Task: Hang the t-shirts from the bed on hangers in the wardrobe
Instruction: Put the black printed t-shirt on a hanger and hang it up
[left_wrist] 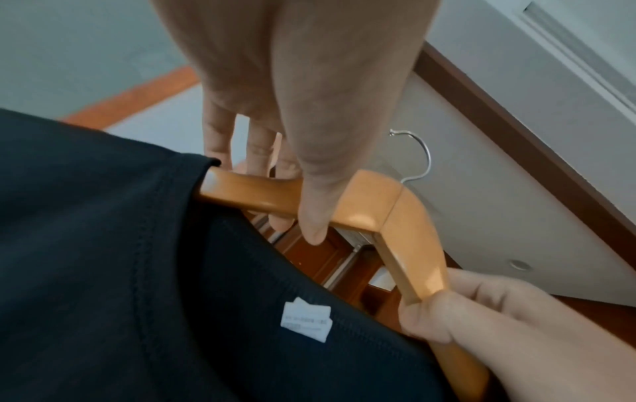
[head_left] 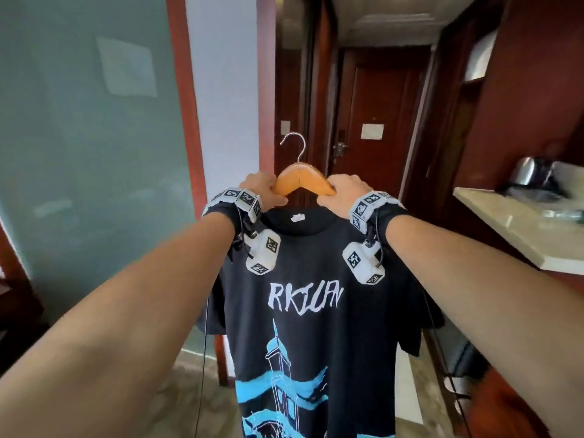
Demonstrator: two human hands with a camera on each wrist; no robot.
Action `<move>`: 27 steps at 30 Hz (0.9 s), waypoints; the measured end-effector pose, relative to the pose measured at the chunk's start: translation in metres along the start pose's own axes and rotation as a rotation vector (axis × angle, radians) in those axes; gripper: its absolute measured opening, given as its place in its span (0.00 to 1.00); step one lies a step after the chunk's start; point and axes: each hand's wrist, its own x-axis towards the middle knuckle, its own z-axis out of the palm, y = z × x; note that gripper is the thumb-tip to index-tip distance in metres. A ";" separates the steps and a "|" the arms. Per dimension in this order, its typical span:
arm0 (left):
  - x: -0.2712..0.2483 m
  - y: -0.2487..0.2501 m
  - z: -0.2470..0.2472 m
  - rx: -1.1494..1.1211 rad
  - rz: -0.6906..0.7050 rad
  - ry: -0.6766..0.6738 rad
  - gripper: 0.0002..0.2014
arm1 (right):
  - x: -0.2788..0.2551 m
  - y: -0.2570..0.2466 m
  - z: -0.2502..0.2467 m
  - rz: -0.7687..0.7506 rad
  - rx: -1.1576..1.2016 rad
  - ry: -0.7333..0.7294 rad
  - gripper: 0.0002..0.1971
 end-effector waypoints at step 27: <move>0.548 0.234 0.297 -0.300 0.282 -0.176 0.11 | 0.403 0.466 -0.010 0.235 -0.031 0.070 0.06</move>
